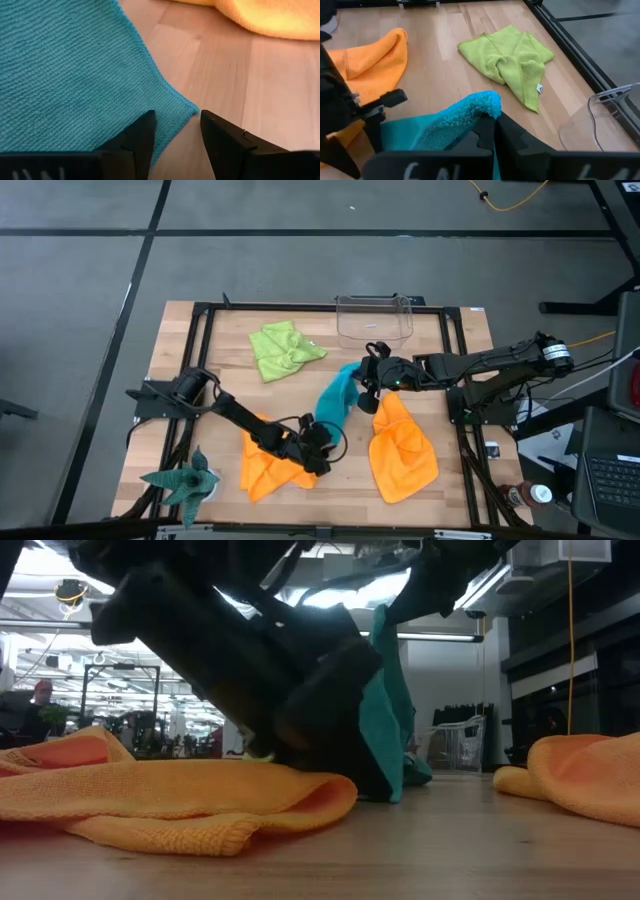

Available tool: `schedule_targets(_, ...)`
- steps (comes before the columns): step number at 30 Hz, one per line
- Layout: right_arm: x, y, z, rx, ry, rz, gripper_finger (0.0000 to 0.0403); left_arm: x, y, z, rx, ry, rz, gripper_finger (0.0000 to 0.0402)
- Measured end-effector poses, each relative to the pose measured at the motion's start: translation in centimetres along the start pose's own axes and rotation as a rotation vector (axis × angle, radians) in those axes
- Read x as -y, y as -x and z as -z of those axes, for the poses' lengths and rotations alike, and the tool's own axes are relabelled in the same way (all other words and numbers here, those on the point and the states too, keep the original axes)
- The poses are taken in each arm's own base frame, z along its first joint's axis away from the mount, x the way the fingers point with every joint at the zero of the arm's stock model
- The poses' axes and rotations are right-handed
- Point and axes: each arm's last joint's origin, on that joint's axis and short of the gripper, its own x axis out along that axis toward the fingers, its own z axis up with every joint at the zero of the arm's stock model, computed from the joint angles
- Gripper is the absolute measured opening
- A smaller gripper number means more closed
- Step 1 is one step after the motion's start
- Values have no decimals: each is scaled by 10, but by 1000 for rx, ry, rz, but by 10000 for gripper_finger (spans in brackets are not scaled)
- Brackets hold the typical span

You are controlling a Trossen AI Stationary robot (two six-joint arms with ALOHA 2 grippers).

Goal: Fold microfiber towels
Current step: Fold the blue microfiber cloth

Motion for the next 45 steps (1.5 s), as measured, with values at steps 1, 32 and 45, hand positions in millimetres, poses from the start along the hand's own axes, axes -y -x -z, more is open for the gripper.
schedule_targets(1, 0, 0, 0, 0, -1, 0, 2, 0, -1, 0, 7, -5, 3, 156)
schedule_targets(32, 1, 1, 2, -25, 5, -3, 2, -14, 59, -64, 111, -290, -71, 0)
schedule_targets(45, 9, 66, -60, 56, 85, -27, 3, -71, 204, -131, 270, -344, -331, 0)
